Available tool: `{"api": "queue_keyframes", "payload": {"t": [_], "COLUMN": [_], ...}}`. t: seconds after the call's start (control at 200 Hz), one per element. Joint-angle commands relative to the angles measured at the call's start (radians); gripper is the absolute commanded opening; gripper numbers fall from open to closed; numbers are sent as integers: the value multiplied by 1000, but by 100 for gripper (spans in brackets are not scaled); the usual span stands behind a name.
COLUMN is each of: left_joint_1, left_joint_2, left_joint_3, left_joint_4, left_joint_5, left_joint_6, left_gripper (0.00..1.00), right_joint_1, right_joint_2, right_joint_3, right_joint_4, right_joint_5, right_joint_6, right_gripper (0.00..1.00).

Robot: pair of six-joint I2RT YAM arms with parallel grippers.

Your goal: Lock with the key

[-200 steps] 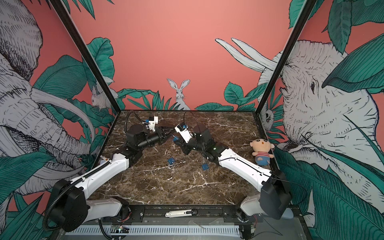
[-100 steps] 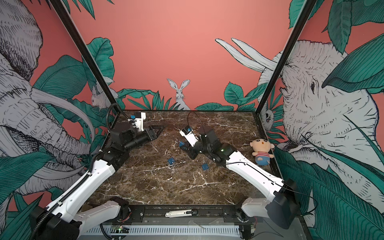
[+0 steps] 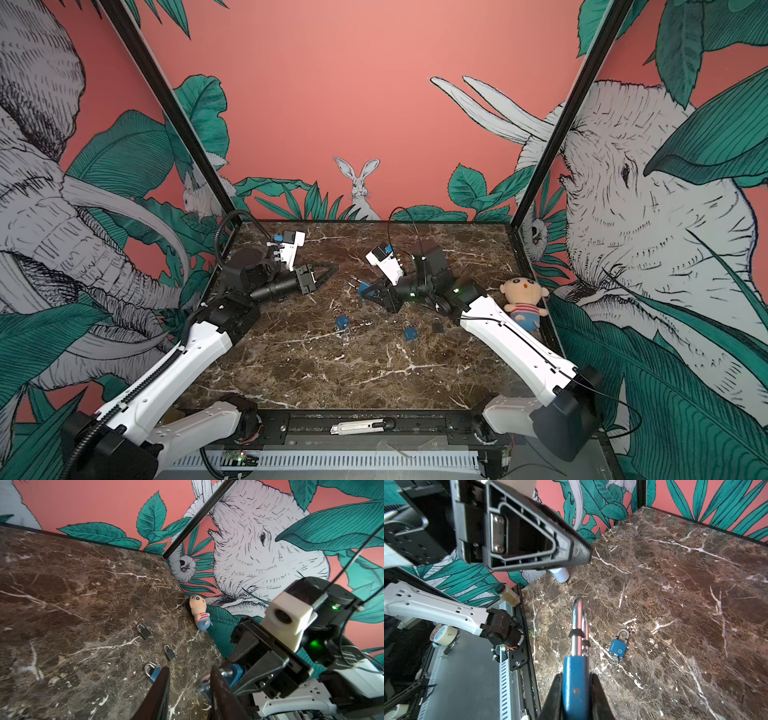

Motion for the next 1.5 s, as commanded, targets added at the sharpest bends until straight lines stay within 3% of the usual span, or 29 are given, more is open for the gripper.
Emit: {"api": "queue_keyframes", "payload": {"t": [0.0,0.555,0.92,1.495], "left_joint_1": [1,1,0,0], "left_joint_2": [-5,37,43,53], "left_joint_3": [-19,-49,-69,-63], "left_joint_4": [63,198,234,264], "left_joint_5": [93,140,168,179], "left_joint_6": [9,-40,-67,-82], "left_gripper": [37,47,29,31], "right_joint_1": [-21,-34,-47,-53], "right_joint_2": [13,59,66,97], "right_joint_3": [27,44,32,31], "right_joint_4": [86,168,221,264], "right_joint_5": [-116,-229,-263,-298], "right_joint_6": [56,162,204,251], "right_gripper": [0,0,0,0]}}
